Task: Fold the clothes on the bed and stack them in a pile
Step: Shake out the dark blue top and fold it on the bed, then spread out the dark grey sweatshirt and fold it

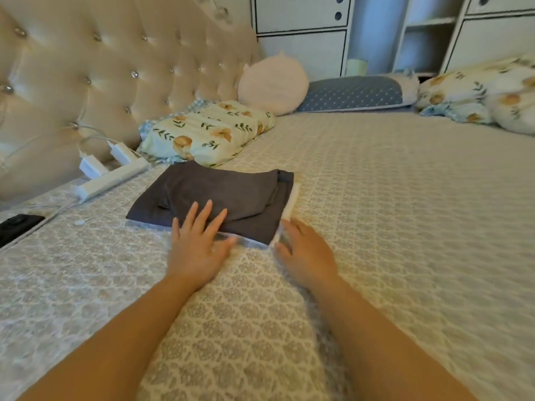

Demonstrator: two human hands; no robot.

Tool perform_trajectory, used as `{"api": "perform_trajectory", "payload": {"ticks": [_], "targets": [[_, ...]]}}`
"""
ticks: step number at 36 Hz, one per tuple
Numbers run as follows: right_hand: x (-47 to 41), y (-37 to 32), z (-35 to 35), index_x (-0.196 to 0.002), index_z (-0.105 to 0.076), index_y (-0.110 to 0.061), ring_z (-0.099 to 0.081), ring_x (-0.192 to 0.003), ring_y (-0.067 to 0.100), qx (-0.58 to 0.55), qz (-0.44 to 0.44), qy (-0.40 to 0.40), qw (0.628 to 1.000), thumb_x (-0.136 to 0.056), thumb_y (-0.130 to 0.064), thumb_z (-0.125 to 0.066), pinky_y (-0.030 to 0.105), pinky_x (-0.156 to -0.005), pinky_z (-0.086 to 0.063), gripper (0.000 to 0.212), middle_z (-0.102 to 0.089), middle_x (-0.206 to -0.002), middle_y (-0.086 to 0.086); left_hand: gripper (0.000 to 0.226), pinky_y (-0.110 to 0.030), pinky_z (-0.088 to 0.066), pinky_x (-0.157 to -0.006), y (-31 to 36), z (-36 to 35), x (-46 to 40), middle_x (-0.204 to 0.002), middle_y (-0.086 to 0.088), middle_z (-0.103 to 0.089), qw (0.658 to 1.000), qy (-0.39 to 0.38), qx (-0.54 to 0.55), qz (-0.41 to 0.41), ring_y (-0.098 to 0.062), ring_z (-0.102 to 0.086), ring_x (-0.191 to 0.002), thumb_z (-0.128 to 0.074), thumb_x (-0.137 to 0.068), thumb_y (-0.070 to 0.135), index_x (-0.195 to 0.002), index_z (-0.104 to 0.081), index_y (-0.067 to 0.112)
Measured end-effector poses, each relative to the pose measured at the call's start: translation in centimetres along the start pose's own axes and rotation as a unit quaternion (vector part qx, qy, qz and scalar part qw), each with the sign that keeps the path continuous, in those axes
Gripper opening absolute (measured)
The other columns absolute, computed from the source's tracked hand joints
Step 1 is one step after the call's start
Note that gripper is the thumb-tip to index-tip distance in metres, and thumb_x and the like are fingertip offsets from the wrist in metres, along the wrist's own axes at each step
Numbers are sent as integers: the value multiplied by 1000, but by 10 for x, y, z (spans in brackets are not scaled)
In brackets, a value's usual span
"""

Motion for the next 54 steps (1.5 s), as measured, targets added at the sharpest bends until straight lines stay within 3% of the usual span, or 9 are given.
{"api": "perform_trajectory", "payload": {"ticks": [4, 11, 18, 26, 33, 39, 43, 47, 54], "targets": [[62, 15, 26, -145, -35, -18, -28, -137, 22, 49, -2, -24, 998, -99, -34, -34, 35, -111, -22, 48, -32, -151, 2, 67, -50, 7, -115, 68, -2, 48, -156, 15, 7, 996, -68, 8, -56, -9, 19, -143, -48, -90, 59, -148, -20, 42], [216, 106, 106, -143, -41, -26, -23, -141, 13, 48, -49, 5, 998, -99, -39, -37, 29, -115, -16, 45, -29, -154, -6, 65, -48, 3, -117, 228, -27, 126, -159, 14, -6, 962, -250, 36, -106, -11, 5, -147, -38, -91, 64, -149, -19, 42], [378, 224, 229, -127, -58, -17, -46, -120, 19, 84, -206, 149, 964, -96, -22, -49, 24, -95, -32, 33, -56, -131, 1, 59, -49, 6, -116, 449, -55, 212, -160, 13, 1, 901, -303, 56, -307, -10, 5, -147, -28, -95, 60, -149, -12, 43], [538, 330, 335, -122, -59, -6, -46, -116, 34, 205, -379, 279, 858, -86, -11, -56, 43, -94, -40, 36, -56, -124, 15, 58, -47, 6, -116, 645, -82, 275, -160, 10, -2, 867, -302, 128, -375, -15, 0, -147, -31, -97, 54, -150, -14, 39], [586, 355, 396, -115, -57, -13, -42, -107, 33, 356, -314, 441, 762, -67, -14, -56, 43, -81, -34, 48, -54, -115, 17, 71, -44, -13, -118, 770, -77, 291, -160, 4, -8, 855, -191, 257, -408, -18, -8, -145, -51, -92, 38, -152, -14, 29], [588, 355, 407, -106, -66, -11, -43, -103, 25, 313, -287, 514, 745, -67, -12, -55, 35, -82, -29, 41, -62, -107, 12, 68, -56, -22, -112, 822, -69, 291, -157, -2, -21, 830, -76, 307, -459, -24, -20, -143, -60, -87, 34, -148, -30, 30], [596, 343, 420, -100, -68, -12, -46, -96, 21, 297, -243, 553, 740, -76, -15, -45, 31, -76, -26, 33, -63, -101, 6, 47, -61, -17, -112, 834, -52, 285, -151, 5, -35, 776, -38, 401, -486, -16, -26, -140, -35, -95, 38, -142, -40, 34], [581, 356, 467, -104, -65, -10, -47, -96, 27, 303, -260, 530, 748, -83, -14, -48, 37, -76, -33, 27, -61, -101, 8, 45, -56, -9, -116, 861, -37, 243, -149, 9, -38, 811, -11, 382, -443, -14, -25, -140, -29, -98, 43, -135, -51, 33], [540, 431, 536, -135, -46, -16, -38, -123, 30, 343, -373, 395, 767, -89, -16, -48, 40, -90, -36, 45, -45, -134, 8, 60, -54, 1, -115, 946, -35, 183, -155, 5, -25, 868, -42, 183, -459, -18, -12, -145, -53, -91, 39, -146, -32, 29]]}}
Point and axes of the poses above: each hand's wrist, its own x-axis away from the middle knuckle, its own z-axis out of the back of the hand, y = z × x, the point moved 7 cm from there along -x, towards the middle knuckle
